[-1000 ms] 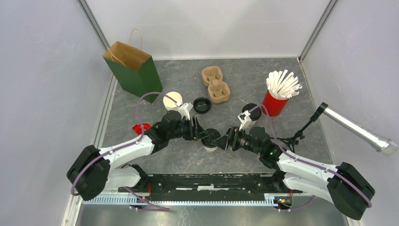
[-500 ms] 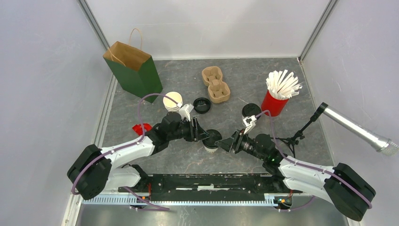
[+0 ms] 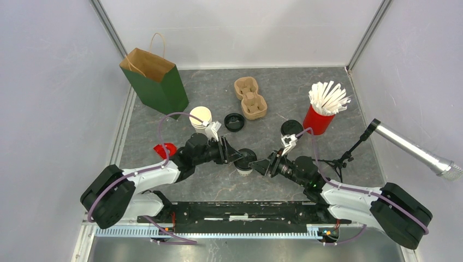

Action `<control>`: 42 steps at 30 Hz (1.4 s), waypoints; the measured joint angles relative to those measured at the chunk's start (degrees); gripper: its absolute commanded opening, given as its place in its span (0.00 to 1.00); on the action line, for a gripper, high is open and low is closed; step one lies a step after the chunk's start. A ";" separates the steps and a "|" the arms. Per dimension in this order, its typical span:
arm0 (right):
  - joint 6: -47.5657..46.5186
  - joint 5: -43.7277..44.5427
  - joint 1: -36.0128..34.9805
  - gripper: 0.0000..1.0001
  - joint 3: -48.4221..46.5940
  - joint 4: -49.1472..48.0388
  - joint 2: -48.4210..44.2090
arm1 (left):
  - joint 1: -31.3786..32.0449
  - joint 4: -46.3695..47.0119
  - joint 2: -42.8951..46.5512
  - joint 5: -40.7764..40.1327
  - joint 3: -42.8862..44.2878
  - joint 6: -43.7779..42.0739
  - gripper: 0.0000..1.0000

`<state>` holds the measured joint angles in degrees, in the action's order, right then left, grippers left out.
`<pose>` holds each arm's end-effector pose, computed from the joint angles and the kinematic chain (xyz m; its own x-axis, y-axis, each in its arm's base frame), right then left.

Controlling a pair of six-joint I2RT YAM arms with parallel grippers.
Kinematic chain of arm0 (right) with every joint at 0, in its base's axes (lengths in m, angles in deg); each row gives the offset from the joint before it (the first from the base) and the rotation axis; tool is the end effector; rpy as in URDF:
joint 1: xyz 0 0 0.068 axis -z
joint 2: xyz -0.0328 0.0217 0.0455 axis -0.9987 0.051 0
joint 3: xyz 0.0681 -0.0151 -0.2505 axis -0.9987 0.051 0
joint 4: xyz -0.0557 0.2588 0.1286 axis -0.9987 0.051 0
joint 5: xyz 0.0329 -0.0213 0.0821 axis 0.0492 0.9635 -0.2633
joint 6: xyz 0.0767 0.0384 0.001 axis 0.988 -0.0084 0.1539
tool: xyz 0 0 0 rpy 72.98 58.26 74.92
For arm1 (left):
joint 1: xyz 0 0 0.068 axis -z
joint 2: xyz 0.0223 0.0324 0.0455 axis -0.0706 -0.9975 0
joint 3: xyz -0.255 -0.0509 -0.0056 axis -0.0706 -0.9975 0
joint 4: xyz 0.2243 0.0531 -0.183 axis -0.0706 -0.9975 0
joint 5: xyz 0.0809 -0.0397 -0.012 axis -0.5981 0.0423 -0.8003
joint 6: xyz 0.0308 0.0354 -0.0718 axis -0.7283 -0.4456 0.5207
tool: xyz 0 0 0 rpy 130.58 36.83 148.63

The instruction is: Pack the takeout coffee

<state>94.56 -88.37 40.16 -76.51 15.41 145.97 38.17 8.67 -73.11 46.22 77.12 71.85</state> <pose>0.1609 0.1866 0.1071 -0.7041 0.3689 -0.6067 -0.4226 0.4690 0.7755 0.2134 -0.2226 0.1246 -0.8171 -0.2028 -0.5396 0.3511 0.5673 -0.7449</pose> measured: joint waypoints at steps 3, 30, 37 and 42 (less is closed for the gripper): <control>-0.35 1.62 -0.85 0.60 0.04 -0.46 0.22 | -0.09 1.97 -0.07 -0.35 -0.96 0.70 0.51; -22.08 8.87 0.20 0.58 -23.30 43.52 -8.37 | -0.02 -12.98 4.39 2.89 6.64 0.07 0.79; -24.22 8.37 -0.94 0.58 -26.51 48.24 -4.04 | -0.04 -21.31 9.07 -0.61 14.58 -4.39 0.88; -25.29 8.59 -2.64 0.57 -28.17 50.12 -2.93 | -0.04 -28.83 13.07 -4.46 16.59 -7.89 1.00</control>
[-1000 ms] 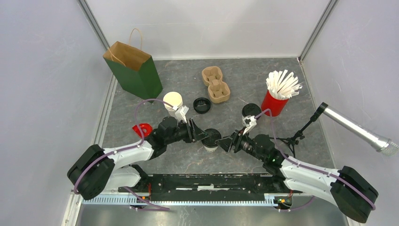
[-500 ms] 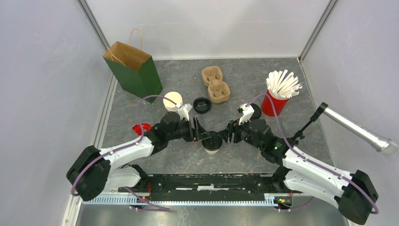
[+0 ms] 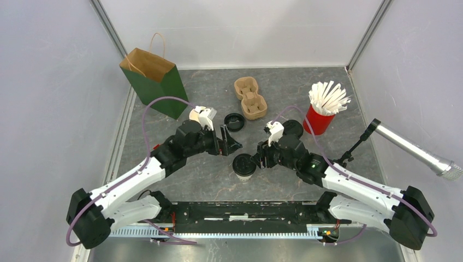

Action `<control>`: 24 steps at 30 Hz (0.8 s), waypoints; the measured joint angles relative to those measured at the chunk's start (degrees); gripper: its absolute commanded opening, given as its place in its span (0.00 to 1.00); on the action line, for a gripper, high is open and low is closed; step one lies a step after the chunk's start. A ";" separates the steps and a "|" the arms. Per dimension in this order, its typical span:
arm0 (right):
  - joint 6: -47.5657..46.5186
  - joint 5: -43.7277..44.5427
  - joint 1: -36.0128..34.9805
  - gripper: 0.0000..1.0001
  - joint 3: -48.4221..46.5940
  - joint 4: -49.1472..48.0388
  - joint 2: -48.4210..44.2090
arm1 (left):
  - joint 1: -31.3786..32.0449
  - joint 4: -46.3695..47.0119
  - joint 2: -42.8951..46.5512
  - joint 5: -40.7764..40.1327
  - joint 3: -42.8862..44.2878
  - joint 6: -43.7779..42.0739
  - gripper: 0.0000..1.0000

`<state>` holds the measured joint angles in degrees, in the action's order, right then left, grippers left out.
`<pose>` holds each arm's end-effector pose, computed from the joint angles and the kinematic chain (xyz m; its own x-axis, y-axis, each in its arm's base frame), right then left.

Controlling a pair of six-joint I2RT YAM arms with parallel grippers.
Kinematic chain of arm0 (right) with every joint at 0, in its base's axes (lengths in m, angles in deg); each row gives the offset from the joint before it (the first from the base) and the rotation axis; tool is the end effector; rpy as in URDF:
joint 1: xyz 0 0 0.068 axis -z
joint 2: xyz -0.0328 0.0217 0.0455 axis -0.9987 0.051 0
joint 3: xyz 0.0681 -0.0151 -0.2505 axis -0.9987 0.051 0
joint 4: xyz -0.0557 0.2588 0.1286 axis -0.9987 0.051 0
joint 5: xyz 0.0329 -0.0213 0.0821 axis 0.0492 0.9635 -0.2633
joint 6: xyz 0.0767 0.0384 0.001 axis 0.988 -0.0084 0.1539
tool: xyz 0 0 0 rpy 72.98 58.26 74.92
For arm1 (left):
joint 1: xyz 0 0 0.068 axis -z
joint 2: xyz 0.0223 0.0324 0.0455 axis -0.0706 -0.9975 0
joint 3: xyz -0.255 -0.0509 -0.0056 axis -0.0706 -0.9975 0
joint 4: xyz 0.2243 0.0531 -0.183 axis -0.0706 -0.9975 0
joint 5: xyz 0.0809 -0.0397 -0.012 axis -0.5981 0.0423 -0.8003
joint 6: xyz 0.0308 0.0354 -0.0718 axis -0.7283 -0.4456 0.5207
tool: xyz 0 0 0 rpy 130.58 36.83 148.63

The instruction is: Pack the takeout coffee

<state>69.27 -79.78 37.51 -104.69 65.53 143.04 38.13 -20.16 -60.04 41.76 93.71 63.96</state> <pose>0.1889 0.2196 0.1900 -0.6066 -0.0525 -0.7933 -0.5435 0.7556 0.3657 0.2193 -0.2200 0.2390 -0.7301 -0.1679 -0.6624 0.4368 0.6308 -0.6413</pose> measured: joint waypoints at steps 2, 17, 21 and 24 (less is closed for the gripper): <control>-0.26 0.15 -0.46 0.57 -0.33 0.26 0.44 | 0.00 -2.71 1.75 -1.33 0.02 -1.03 1.00; -1.33 1.53 -3.17 0.63 -4.13 3.41 2.47 | -0.04 -13.73 6.58 -8.17 0.00 -6.49 1.00; -2.54 3.28 -3.58 0.57 -4.76 4.48 3.41 | -0.04 -16.33 8.17 -9.42 0.00 -8.26 1.00; -3.37 3.93 -3.58 0.52 -4.94 4.83 4.17 | -0.04 -17.73 9.46 -10.19 0.02 -8.74 1.00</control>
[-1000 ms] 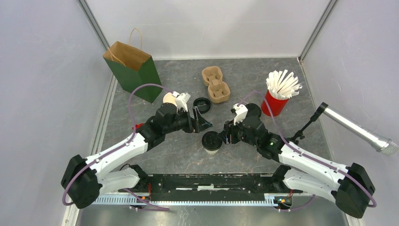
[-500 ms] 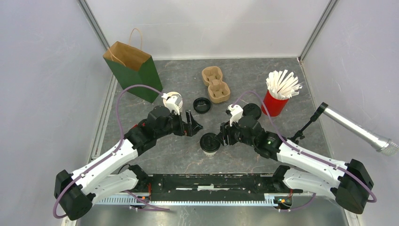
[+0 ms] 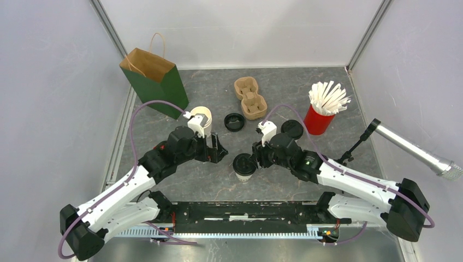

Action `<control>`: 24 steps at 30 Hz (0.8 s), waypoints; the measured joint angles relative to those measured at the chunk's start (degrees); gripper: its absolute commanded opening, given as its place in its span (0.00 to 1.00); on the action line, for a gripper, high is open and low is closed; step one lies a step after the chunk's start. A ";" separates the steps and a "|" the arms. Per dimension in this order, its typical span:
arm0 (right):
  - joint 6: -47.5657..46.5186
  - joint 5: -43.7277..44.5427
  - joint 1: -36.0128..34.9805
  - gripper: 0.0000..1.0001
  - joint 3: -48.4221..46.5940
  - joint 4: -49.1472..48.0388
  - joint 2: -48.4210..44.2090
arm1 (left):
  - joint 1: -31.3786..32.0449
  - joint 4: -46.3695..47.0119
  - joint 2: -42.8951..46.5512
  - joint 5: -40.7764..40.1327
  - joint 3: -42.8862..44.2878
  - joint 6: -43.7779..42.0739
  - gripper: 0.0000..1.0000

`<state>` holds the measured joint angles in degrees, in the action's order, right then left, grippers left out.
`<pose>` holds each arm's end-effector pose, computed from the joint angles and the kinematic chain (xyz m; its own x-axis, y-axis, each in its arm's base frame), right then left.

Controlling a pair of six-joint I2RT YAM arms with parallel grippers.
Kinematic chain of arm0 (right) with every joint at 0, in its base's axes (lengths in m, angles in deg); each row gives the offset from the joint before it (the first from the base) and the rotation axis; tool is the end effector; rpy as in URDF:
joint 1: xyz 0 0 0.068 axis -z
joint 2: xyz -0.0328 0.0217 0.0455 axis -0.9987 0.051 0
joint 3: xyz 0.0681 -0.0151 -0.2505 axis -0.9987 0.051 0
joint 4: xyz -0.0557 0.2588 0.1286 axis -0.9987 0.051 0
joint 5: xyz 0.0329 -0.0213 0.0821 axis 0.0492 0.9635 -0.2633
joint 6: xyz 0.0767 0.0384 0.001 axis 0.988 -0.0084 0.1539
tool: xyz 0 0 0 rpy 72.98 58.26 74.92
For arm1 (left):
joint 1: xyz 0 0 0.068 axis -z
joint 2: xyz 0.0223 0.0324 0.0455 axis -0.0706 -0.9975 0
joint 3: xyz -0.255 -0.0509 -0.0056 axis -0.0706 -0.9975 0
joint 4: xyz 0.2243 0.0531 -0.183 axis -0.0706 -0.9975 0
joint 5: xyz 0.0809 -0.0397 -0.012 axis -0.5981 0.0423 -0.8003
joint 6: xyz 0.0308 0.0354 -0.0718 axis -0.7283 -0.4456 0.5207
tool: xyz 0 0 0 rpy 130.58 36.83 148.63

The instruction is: Pack the takeout coffee

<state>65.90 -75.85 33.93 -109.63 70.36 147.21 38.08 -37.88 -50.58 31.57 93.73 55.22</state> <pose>0.1852 0.2362 0.1946 -0.5864 -0.1613 -0.7938 -0.5762 0.7718 0.2689 0.1982 -0.1825 0.2422 -0.6830 -0.0601 -0.7280 0.4018 0.8014 -0.4431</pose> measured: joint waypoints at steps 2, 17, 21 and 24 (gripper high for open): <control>-0.57 -0.15 -0.04 0.45 -0.55 -0.24 0.94 | 0.00 -0.98 0.74 -0.61 0.00 -0.31 1.00; -3.06 -0.90 -0.11 0.12 -1.03 -1.60 1.66 | -0.02 -4.92 2.71 -3.32 0.00 -3.58 1.00; -4.37 1.66 -0.09 0.10 -1.03 -0.39 -0.13 | 0.00 -5.73 3.85 -3.52 0.09 -4.04 1.00; -5.33 3.06 0.37 0.10 -1.03 0.24 -1.49 | -0.02 -6.32 5.16 -4.09 0.09 -4.22 1.00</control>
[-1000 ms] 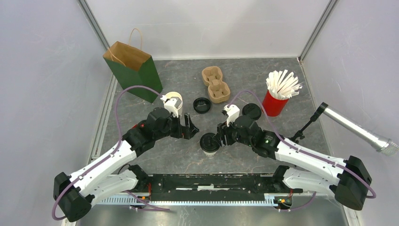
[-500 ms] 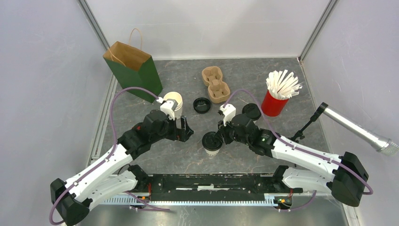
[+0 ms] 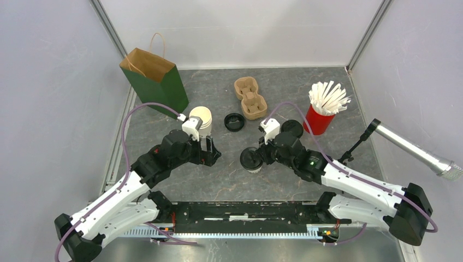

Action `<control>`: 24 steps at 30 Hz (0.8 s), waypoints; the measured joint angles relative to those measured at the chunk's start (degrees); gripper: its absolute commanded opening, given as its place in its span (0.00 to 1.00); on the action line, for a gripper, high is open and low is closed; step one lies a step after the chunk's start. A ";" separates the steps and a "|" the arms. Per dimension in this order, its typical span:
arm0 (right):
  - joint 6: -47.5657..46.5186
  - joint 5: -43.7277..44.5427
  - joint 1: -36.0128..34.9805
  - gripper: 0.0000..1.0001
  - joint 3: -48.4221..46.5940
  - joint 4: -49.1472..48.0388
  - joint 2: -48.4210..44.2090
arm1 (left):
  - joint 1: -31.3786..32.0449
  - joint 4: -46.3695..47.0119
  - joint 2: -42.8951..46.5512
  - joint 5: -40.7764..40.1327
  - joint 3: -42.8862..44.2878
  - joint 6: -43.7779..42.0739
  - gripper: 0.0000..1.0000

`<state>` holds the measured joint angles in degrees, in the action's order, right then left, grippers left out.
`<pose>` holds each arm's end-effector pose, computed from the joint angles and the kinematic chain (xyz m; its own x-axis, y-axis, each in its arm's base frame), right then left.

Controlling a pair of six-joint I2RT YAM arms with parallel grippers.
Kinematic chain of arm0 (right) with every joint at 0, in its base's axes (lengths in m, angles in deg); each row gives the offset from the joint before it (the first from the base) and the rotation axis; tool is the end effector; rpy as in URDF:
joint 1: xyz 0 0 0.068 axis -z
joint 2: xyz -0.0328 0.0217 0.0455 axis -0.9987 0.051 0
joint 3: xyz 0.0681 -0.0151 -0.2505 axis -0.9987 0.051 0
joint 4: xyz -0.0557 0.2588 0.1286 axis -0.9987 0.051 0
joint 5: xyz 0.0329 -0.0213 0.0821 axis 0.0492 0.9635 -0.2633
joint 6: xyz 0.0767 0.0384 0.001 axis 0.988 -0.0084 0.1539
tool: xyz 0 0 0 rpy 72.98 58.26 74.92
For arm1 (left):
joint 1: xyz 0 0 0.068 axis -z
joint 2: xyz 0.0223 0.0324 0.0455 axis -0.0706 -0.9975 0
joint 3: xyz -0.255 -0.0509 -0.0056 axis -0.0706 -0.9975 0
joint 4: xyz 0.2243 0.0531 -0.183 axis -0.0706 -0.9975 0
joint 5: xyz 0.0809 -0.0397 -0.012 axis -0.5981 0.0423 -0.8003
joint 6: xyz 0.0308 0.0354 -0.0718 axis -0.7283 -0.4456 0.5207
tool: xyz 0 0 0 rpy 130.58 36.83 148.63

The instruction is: Pack the takeout coffee

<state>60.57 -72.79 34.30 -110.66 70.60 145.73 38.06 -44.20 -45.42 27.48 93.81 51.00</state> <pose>0.1895 0.2320 0.2089 -0.5028 -0.1935 -0.8425 -0.5971 0.7825 0.1766 0.1865 -0.1646 0.2504 -0.6425 -0.0092 -0.7662 0.4051 0.8447 -0.3498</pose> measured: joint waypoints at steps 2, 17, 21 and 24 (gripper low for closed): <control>-0.57 0.42 0.98 0.10 0.00 0.00 -0.85 | 0.02 -0.26 0.63 -0.37 0.00 -0.24 1.00; -5.20 -5.11 16.04 0.09 0.39 -6.82 2.45 | 0.02 -1.31 0.98 -0.68 0.00 -0.90 1.00; -5.57 -7.67 19.65 0.08 0.39 -9.55 4.39 | 0.02 -1.79 1.05 -0.68 0.00 -0.90 1.00; -5.79 -9.07 21.88 0.09 0.39 -10.16 5.14 | 0.00 -1.88 1.05 -0.61 0.00 -0.90 1.00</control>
<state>54.78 -81.86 56.18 -110.26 60.44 150.86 38.06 -46.08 -44.37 26.87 93.81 50.11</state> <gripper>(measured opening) 0.107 0.996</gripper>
